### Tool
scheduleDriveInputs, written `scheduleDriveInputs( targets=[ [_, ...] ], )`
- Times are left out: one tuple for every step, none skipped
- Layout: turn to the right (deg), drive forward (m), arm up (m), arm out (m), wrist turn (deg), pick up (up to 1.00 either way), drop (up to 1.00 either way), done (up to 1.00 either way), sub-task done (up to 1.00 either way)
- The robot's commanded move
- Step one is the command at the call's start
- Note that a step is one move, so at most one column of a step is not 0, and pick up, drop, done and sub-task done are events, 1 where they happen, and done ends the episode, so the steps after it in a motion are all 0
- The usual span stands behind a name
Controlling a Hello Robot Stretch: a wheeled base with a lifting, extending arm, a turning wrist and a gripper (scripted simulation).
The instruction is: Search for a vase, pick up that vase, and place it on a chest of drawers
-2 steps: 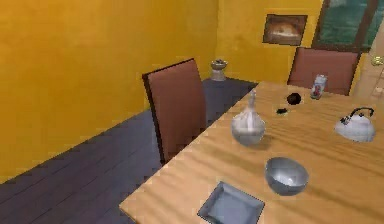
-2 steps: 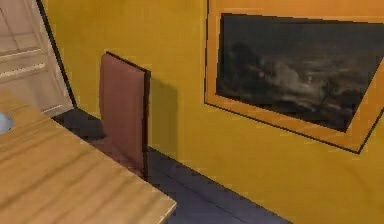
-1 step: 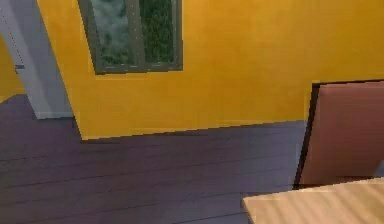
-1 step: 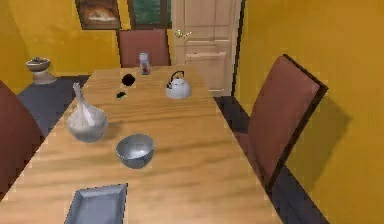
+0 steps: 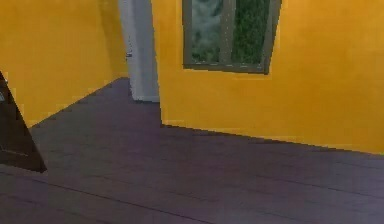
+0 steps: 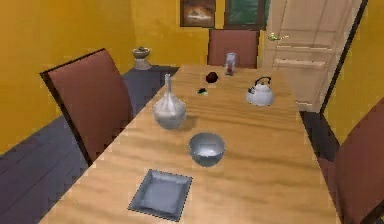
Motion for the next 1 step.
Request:
scheduleDriveInputs(
  targets=[
    [24.0, 0.00, 0.00, 0.00, 0.0, 0.00, 0.00, 0.00, 0.00]
  ],
)
